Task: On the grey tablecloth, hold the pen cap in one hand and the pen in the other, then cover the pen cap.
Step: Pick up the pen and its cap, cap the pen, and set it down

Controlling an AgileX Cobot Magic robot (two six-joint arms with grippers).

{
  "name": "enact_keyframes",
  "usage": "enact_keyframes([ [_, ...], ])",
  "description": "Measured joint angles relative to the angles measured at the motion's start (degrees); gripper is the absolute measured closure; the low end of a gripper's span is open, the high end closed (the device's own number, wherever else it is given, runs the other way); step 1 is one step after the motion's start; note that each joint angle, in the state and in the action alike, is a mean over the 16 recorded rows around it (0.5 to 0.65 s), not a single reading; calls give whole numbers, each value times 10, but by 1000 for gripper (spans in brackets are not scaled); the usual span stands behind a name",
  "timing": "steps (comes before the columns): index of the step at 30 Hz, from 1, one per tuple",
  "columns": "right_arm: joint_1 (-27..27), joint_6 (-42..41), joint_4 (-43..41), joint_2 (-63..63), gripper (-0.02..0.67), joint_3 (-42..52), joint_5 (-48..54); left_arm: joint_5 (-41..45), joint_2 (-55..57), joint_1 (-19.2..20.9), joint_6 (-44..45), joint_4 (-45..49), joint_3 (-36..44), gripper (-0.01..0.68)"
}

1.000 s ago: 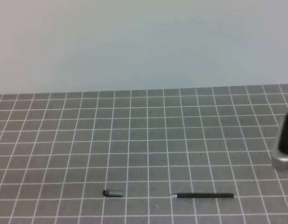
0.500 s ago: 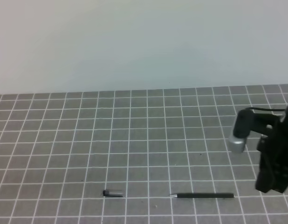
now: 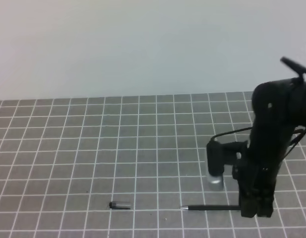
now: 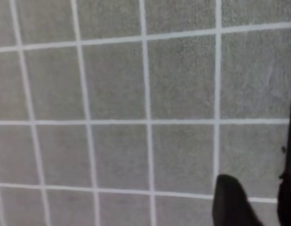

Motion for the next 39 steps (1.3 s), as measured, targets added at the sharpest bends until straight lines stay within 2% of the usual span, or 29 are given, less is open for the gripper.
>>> enact_keyframes([
  [5, 21, -8, -31, 19, 350, -4, -28, 0, 0, 0, 0, 0, 1, 676],
  [9, 29, -9, -52, 29, 283, -4, -52, -2, 0, 0, 0, 0, 2, 676],
  [17, 31, -9, -66, 50, 254, -4, -77, -9, 0, 0, 0, 0, 8, 676],
  [27, 31, -9, -69, 69, 311, -7, -85, -18, 0, 0, 0, 1, 11, 675],
  [39, 31, -5, -70, 74, 504, -9, -90, -20, 0, 0, 0, 4, 11, 676],
])
